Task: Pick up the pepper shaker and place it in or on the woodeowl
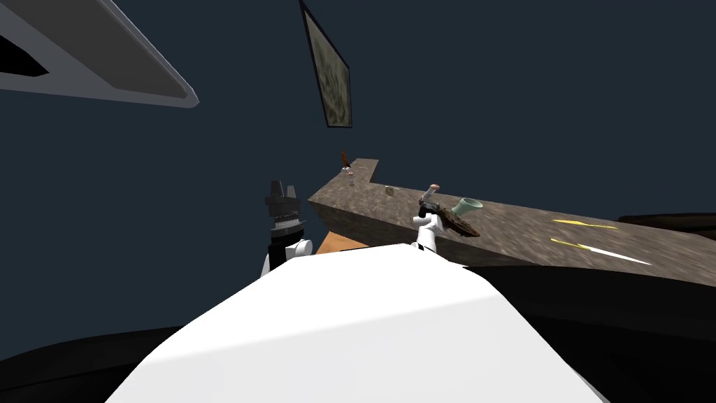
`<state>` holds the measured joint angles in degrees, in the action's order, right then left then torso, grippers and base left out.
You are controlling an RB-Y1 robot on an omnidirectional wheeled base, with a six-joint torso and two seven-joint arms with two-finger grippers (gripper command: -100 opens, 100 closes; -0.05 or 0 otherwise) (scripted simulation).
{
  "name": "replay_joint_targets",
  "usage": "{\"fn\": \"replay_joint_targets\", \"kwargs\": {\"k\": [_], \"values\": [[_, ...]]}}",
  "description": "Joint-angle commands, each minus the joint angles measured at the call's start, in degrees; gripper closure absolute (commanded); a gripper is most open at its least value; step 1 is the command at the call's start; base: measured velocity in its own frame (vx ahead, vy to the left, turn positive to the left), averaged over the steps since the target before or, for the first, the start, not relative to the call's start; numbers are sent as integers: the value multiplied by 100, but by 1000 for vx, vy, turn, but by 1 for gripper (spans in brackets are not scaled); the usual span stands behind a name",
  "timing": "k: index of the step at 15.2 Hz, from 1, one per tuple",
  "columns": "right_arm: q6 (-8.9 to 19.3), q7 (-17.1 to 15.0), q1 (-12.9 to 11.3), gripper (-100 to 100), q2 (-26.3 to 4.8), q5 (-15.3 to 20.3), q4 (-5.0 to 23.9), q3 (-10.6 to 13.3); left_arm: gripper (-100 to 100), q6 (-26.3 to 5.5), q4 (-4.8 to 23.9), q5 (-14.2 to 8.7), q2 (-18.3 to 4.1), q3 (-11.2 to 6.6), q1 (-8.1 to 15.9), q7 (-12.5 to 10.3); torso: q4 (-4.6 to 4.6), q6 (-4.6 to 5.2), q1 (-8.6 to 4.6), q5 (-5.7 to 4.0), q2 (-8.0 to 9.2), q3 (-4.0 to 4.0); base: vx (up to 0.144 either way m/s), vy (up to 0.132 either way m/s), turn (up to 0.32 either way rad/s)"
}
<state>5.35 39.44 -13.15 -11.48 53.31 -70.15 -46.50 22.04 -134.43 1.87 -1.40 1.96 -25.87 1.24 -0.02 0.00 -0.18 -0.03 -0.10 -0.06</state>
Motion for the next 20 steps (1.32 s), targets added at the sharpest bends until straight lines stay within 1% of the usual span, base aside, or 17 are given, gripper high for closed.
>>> {"fn": "replay_joint_targets", "kwargs": {"k": [1, 6, 7, 8, 9, 10, 12, 13, 15, 17, 18, 19, 20], "values": [[66, 36, -100, -100, 72, 104, 45, -179, 0, 0, 0, 0, 0, 0, 0, 0, 0, 0, 0, 0, 0, 0, 18, -21, 60], [107, 79, -267, -100, 195, 319, 175, -553, 0, 0, 0, 0, 0, 0, 0, 0, -2, 1, -7, -1, -9, -5, 36, -39, 44], [76, 70, -260, -100, 169, 298, 178, -499, 0, 0, 0, 0, 0, 0, -1, 0, -3, 1, -15, -2, -16, -8, 41, -49, 19], [57, 74, -280, -100, 173, 324, 202, -538, 0, 0, 0, 0, 0, 0, -1, 0, -3, 1, -13, -3, -14, -8, 0, 0, 0], [56, 74, -279, 100, 172, 323, 200, -536, 0, 0, 0, 0, 0, 0, 0, 0, -2, 2, -2, -1, -4, -3, 0, 0, 0], [98, 85, -439, 100, 226, 290, 193, -494, 0, 0, 0, 0, 0, 0, 0, 0, 0, 2, 3, 1, 0, 0, -42, -10, -38], [149, 99, -599, 100, 273, 260, 188, -449, 0, 0, 0, 0, 0, 0, 0, 0, 5, 2, 2, 1, 24, 13, -91, -27, -44], [139, 65, -508, -100, 70, 22, 106, -291, 0, 0, 0, 0, 0, 0, 1, 0, 7, 1, -1, 1, 34, 19, -78, 8, 86], [109, 51, -538, -100, -76, -249, -26, -119, 0, 0, 0, 0, 1, 1, 1, 0, 8, -3, 20, 6, 30, 18, -33, 47, 170], [63, 41, -567, -100, -283, -562, -179, 124, 0, 0, 0, 0, 1, 1, 1, 0, 5, -4, 32, 9, 16, 10, -13, 55, 211], [63, 41, -567, -100, -283, -619, -179, 124, 0, 0, 0, 0, 1, 1, 1, 0, 5, -8, 35, 10, 12, 8, -12, 40, 159], [33, 41, -578, -100, -408, -775, -257, 273, 0, 0, 0, 0, 1, 1, 1, 0, 4, -2, 32, 9, 12, 7, -8, 26, 107], [33, 41, -578, -100, -408, -849, -257, 273, 0, 0, 0, 0, 1, 1, 1, 0, 4, -2, 26, 8, 11, 7, -7, 14, 88]]}}
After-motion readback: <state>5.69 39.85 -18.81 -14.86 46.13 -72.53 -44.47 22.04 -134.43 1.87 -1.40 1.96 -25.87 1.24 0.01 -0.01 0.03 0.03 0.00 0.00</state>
